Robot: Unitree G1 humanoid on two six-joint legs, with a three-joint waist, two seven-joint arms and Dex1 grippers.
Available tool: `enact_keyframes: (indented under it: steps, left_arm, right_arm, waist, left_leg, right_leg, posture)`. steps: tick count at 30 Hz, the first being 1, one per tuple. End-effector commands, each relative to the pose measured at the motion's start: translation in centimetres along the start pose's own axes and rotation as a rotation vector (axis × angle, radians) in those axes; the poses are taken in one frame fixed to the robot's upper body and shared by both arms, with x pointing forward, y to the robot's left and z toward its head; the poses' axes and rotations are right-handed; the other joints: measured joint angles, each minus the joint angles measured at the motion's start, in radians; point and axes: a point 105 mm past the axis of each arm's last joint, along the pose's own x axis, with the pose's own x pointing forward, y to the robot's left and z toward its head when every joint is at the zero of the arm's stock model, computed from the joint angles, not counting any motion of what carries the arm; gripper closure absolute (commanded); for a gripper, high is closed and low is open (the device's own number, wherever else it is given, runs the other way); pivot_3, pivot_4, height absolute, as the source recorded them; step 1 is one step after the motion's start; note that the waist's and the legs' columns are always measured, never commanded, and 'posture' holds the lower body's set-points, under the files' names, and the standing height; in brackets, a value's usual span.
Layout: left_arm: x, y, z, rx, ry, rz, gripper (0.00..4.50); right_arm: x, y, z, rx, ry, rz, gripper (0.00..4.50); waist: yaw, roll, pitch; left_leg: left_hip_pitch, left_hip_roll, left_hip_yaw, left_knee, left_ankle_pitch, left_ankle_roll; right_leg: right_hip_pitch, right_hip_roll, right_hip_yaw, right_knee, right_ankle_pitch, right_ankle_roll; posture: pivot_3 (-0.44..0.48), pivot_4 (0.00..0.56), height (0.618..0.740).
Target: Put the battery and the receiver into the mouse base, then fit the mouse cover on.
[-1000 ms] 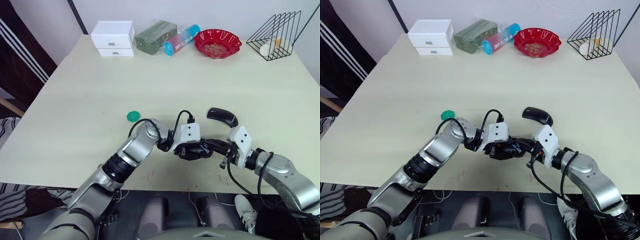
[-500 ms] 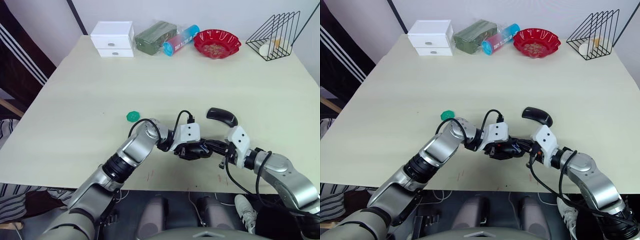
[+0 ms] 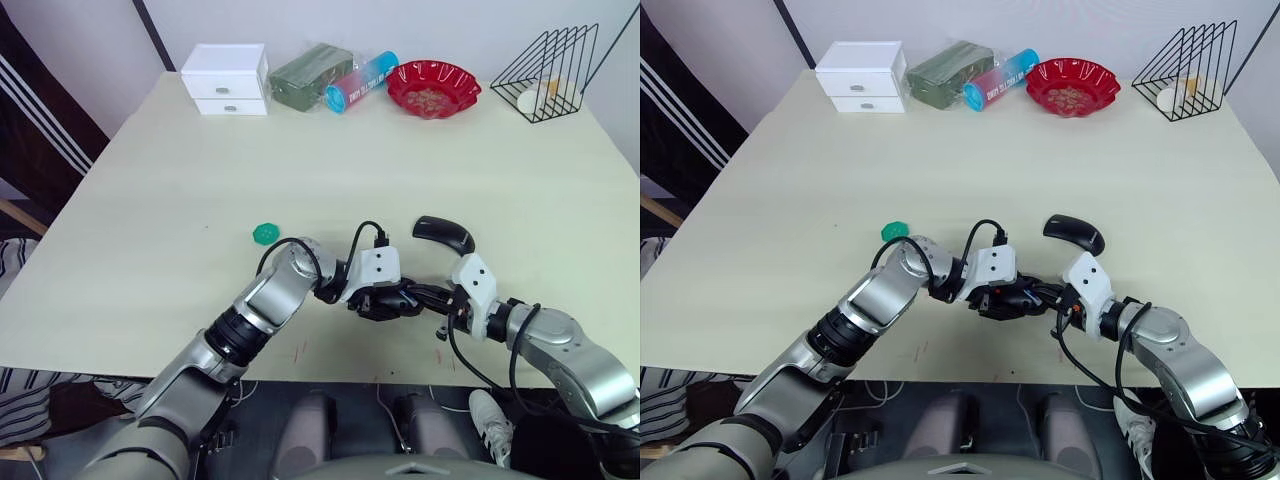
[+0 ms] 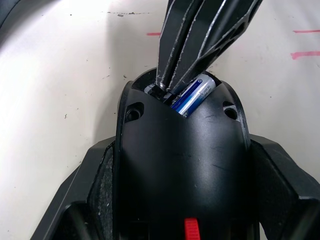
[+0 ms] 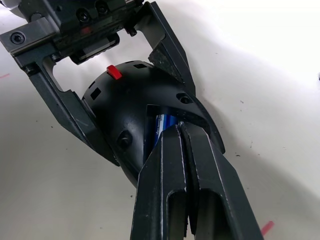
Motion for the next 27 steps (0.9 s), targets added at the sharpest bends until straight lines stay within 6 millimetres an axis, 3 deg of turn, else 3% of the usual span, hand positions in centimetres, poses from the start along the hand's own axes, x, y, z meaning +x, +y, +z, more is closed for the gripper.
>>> enact_keyframes:
  steps: [1,8,15,20,27]
  left_arm:
    - [0.4,-0.7,-0.5,-0.012,0.01,-0.034,1.55]
    - [0.3,-0.6,-0.5,-0.012,0.012,-0.032,1.55]
    - [0.3,-0.5,-0.6,-0.012,0.015,-0.028,1.55]
    - [0.3,-0.5,-0.7,-0.009,0.017,-0.027,1.55]
    - [0.2,-0.5,-0.7,-0.004,0.018,-0.023,1.55]
  right_arm:
    - [0.1,-0.4,-2.6,0.101,0.108,-0.027,4.47]
    - [0.2,-0.5,-2.9,0.121,0.134,-0.023,4.47]
    - [-0.8,-0.5,-0.5,0.062,-0.025,-0.021,4.47]
    - [-2.8,-0.9,2.5,-0.068,-0.216,-0.043,4.47]
    - [-6.1,-2.1,0.9,-0.163,-0.212,-0.097,4.47]
  waist:
    - [-0.001,0.0,0.0]
    - [-0.002,0.0,-0.002]
    - [-0.001,0.0,-0.002]
    - [-0.002,0.0,-0.002]
    - [0.001,0.0,-0.002]
  left_leg:
    - [0.0,0.0,0.0,0.0,0.0,0.0]
    - [0.001,0.0,0.0,0.0,0.0,0.0]
    - [0.0,0.0,0.0,0.0,0.0,0.0]
    - [0.0,0.0,0.0,0.0,0.0,0.0]
    - [0.0,0.0,0.0,0.0,0.0,0.0]
  right_leg:
    - [0.0,0.0,0.0,0.0,0.0,0.0]
    - [0.001,0.0,0.0,0.0,0.0,0.0]
    - [0.001,0.0,0.0,0.0,0.0,0.0]
    - [0.0,0.0,0.0,0.0,0.0,0.0]
    - [0.0,0.0,0.0,0.0,0.0,0.0]
  posture:
    - [0.0,0.15,0.74]
    - [0.0,0.15,0.74]
    - [0.0,0.15,0.74]
    - [0.0,0.15,0.74]
    - [0.0,0.15,0.74]
